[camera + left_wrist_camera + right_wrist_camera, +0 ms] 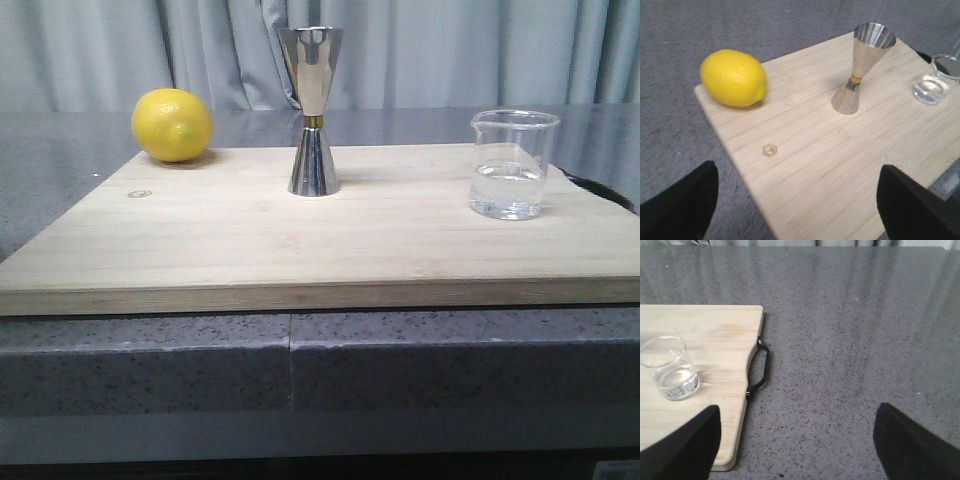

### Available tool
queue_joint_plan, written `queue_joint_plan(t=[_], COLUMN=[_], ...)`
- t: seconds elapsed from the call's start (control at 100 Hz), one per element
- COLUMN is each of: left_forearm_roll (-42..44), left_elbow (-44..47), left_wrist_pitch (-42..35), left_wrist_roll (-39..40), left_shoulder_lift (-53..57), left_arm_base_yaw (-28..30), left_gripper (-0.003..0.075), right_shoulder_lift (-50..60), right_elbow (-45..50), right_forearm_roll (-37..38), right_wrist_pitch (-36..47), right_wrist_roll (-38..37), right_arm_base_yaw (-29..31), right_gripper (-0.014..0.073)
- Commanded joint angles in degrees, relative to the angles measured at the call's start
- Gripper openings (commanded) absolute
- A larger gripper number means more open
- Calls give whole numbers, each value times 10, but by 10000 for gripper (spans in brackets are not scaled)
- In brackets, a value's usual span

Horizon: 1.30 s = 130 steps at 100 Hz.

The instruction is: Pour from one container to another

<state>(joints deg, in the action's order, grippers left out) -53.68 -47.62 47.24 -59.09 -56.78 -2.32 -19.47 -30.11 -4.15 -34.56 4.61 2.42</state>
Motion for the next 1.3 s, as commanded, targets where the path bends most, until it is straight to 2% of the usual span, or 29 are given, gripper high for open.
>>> queue_joint_plan(t=[0.0,0.19,0.47,0.96,1.29], left_forearm_roll=[-144,-301,-396,-525,-525], left_elbow=[-21,-21,-21,-27,-90], left_wrist_pitch=[4,83,202,241,260], left_wrist_roll=[-122,-335,-512,-670,-671], left_shoulder_lift=[-39,-138,-251,-358,-437], left_arm_base_yaw=[0,0,-17,-69,-90], left_gripper=[598,598,598,598,598], right_shoulder_lift=[-10,-10,-10,-10,-10], right_elbow=[-20,-20,-20,-20,-20], right_forearm_roll=[-4,-4,-4,-4,-4], right_wrist_pitch=[41,41,41,56,58], right_wrist_roll=[2,2,2,2,2], right_arm_base_yaw=[3,3,3,3,3], right_gripper=[568,568,568,568,568])
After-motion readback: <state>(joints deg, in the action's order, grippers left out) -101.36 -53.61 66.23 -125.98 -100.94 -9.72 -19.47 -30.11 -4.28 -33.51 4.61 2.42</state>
